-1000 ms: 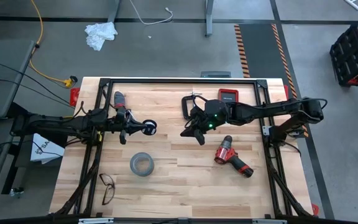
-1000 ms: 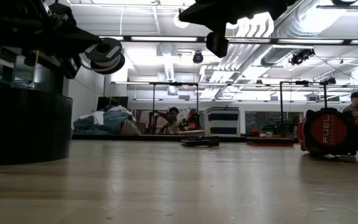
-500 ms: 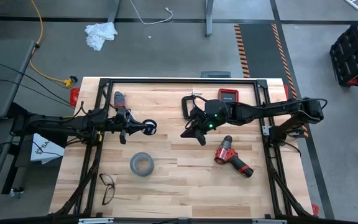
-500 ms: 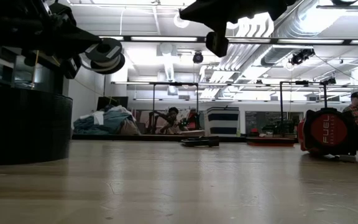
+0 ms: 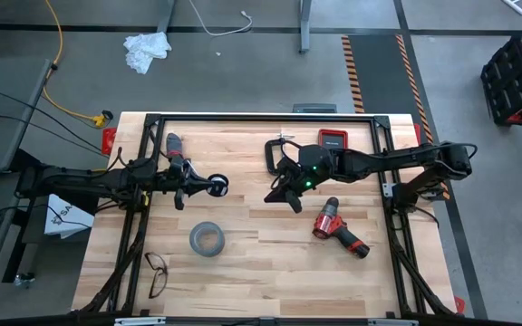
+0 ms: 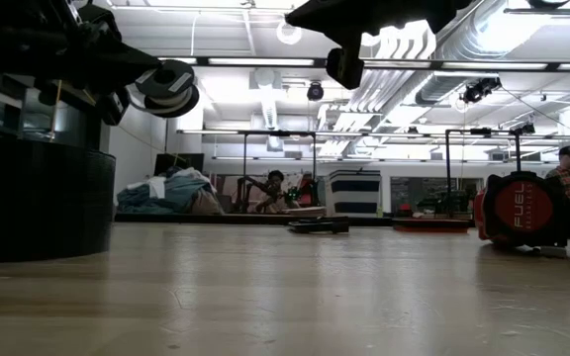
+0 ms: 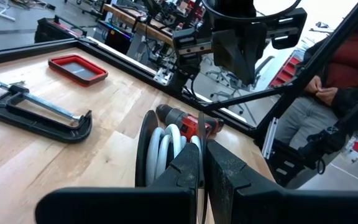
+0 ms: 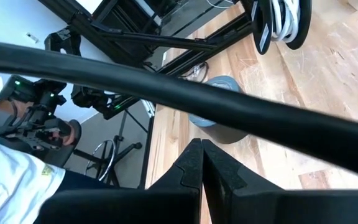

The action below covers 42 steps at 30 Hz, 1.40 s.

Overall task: Coil cords
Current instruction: Coil the white wire onto the black spool

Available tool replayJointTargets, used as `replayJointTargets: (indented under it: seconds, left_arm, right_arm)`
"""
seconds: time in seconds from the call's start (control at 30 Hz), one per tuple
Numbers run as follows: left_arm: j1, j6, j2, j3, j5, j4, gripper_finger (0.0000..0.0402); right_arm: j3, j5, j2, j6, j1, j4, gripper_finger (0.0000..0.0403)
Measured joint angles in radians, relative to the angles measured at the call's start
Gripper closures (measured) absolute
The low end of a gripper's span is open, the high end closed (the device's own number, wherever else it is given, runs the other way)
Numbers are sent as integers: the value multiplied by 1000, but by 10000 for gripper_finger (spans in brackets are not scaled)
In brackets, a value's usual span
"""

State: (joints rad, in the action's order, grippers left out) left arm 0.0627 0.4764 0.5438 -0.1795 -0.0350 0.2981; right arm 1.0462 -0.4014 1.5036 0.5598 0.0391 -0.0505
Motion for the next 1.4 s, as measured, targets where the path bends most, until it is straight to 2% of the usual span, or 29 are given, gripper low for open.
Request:
replayJointTargets:
  seconds: [0.27, 0.47, 0.73, 0.9, 1.03, 1.17, 1.3, 1.4]
  left_arm:
    - [0, -6, 0, 0, -38, 0, 397]
    - [0, 16, 0, 0, 16, 0, 397]
    - [0, 17, 0, 0, 31, -1, 397]
    - [0, 22, 0, 0, 108, 16, 397]
    - [0, 36, 0, -1, 187, 49, 397]
    - [1, 28, 0, -1, 279, 88, 397]
    - [0, -54, 0, -1, 285, 142, 397]
    - [0, -136, 3, -1, 284, 147, 397]
  right_arm:
    - [0, -47, 0, -10, 0, 0, 403]
    - [0, -57, 0, -33, -1, 0, 403]
    - [0, -73, 0, -71, 0, 1, 403]
    - [0, -57, -5, -154, 0, 14, 403]
    - [1, 2, -44, -302, 20, 83, 403]
    - [1, 5, -101, -434, 77, 171, 403]
    - [-9, -9, -190, -511, 143, 178, 403]
    - [-87, -10, -256, -487, 176, 85, 403]
